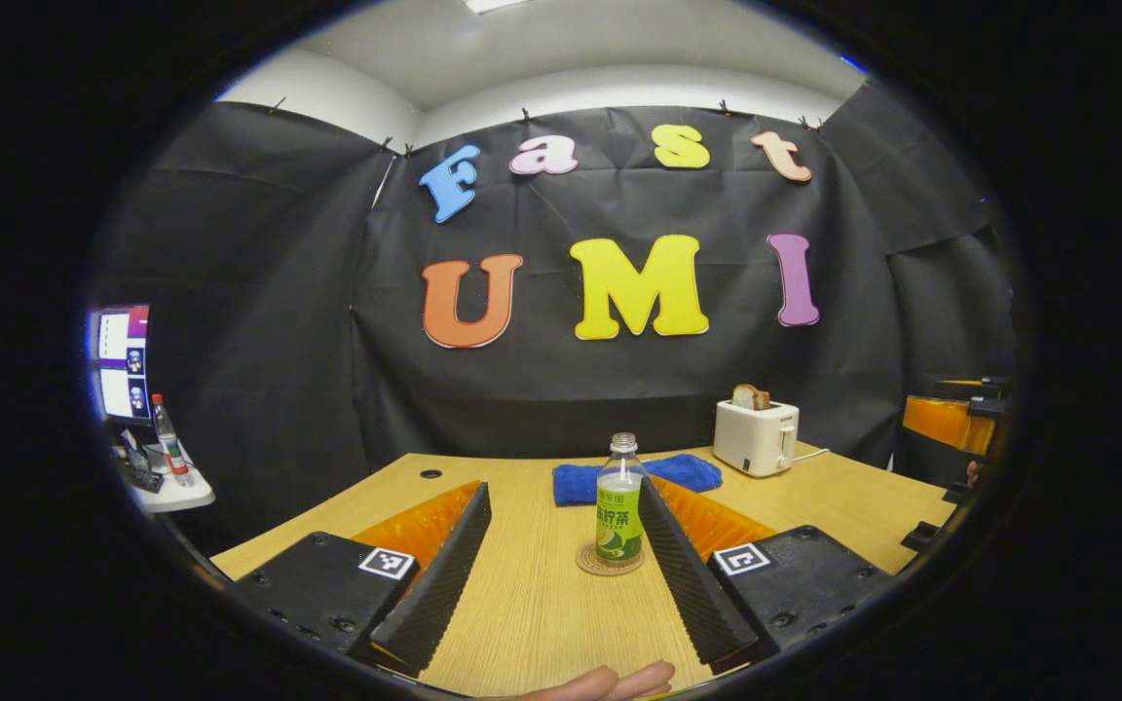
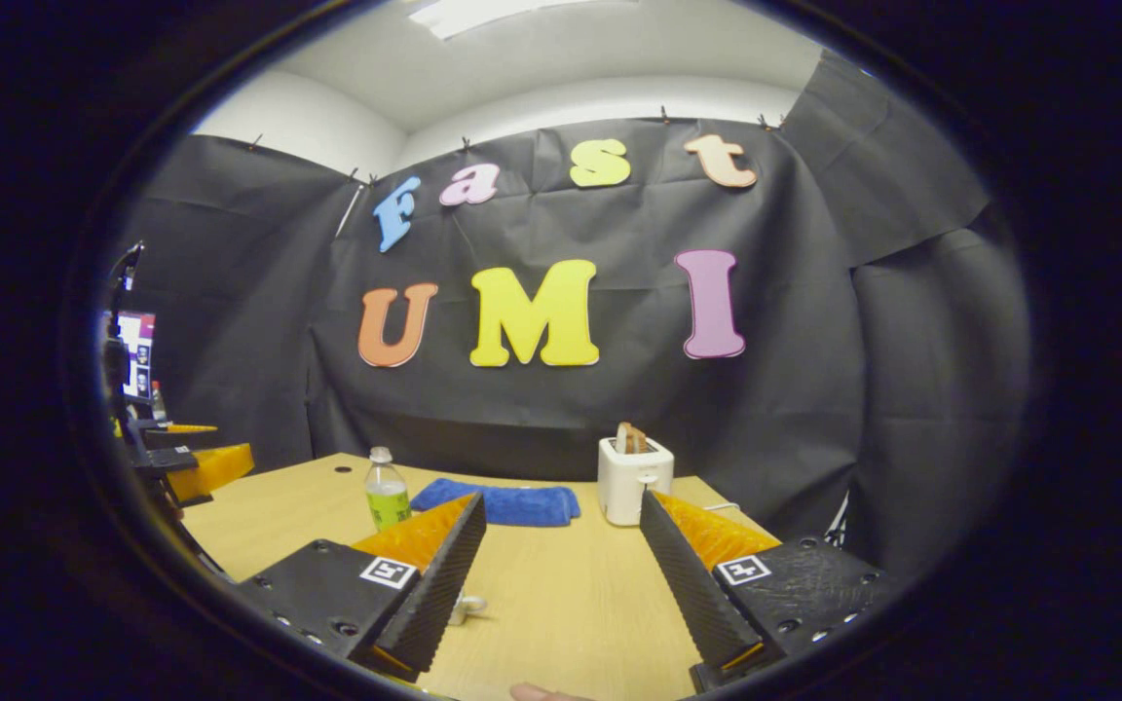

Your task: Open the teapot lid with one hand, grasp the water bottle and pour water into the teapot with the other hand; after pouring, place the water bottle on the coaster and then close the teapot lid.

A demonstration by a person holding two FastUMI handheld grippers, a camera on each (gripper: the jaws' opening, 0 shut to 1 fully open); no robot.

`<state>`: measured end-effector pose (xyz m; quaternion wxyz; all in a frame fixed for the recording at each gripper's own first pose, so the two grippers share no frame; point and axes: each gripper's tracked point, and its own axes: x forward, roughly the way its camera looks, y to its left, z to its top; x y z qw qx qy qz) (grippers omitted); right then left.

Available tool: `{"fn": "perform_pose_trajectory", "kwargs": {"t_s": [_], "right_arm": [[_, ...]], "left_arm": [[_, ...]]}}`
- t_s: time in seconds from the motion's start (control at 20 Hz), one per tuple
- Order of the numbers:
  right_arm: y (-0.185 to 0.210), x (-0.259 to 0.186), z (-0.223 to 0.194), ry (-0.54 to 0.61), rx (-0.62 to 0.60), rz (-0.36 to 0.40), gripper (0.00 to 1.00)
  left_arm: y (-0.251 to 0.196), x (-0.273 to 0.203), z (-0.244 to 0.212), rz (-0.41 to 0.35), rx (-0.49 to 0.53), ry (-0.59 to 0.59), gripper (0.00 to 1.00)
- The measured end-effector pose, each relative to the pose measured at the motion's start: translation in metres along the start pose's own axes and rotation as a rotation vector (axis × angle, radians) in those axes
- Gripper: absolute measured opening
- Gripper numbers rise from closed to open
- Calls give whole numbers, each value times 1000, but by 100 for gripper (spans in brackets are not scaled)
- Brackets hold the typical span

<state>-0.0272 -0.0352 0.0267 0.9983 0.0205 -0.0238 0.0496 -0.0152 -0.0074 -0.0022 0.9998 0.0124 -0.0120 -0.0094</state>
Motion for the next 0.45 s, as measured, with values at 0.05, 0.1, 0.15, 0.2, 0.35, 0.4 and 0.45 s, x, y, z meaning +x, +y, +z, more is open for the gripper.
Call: {"fn": "perform_pose_trajectory", "kwargs": {"t_s": [0.05, 0.1, 0.15, 0.2, 0.35, 0.4, 0.45], "right_arm": [[0, 0, 0, 1, 0, -1, 99], [0, 1, 1, -1, 11, -5, 96], [0, 1, 0, 0, 21, -4, 96], [2, 1, -1, 3, 22, -1, 95], [3, 0, 0, 1, 16, 2, 99], [4, 0, 1, -1, 12, 4, 99], [3, 0, 0, 0, 10, 5, 95]], "left_arm": [[-1, 1, -1, -3, 3, 3, 95], [-2, 1, -1, -6, 6, 5, 95], [-2, 0, -3, -6, 6, 5, 95], [-3, 1, -2, -1, 5, 5, 95], [0, -1, 0, 12, 6, -2, 95], [1, -2, 0, 14, 4, -3, 95], [0, -1, 0, 15, 0, -5, 95]]}}
